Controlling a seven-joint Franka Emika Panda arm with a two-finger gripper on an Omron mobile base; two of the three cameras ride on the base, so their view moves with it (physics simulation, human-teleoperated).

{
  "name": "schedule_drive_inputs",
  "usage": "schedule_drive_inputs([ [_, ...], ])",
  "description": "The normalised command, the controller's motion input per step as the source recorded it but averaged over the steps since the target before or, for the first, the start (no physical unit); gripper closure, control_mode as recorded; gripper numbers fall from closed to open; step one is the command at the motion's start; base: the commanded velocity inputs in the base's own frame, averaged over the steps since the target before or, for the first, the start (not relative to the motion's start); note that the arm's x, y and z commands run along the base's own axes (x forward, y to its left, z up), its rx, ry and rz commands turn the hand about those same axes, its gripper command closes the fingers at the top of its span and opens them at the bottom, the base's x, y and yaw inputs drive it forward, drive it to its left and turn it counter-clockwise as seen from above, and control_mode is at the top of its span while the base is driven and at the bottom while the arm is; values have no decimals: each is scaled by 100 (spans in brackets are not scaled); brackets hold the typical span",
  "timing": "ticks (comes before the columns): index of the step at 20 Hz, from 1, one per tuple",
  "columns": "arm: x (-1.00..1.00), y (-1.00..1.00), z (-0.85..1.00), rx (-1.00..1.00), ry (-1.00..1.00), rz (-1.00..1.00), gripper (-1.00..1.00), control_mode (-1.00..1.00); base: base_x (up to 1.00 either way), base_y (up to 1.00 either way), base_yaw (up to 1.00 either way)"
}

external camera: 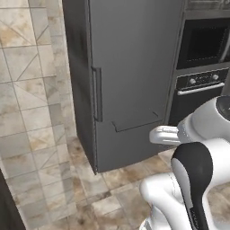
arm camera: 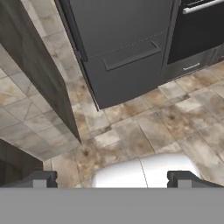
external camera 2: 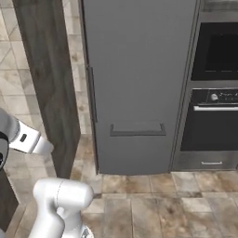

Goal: Move the hot dog bun to the plate on the dining table and place the condiment next to that plate. Then navigate to the fridge and take the sausage and place it on the plate as well.

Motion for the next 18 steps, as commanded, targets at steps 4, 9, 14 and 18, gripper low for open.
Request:
schedule_drive_inputs([
  [4,0,0,0,0,0,0,-100,100,62,0,0],
  [9,0,0,0,0,0,0,-100,100,49,21,-16],
  [14,0,0,0,0,0,0,-100,100,41,26,-22],
  [18,0,0,0,0,0,0,-100,100,37,25,-19],
])
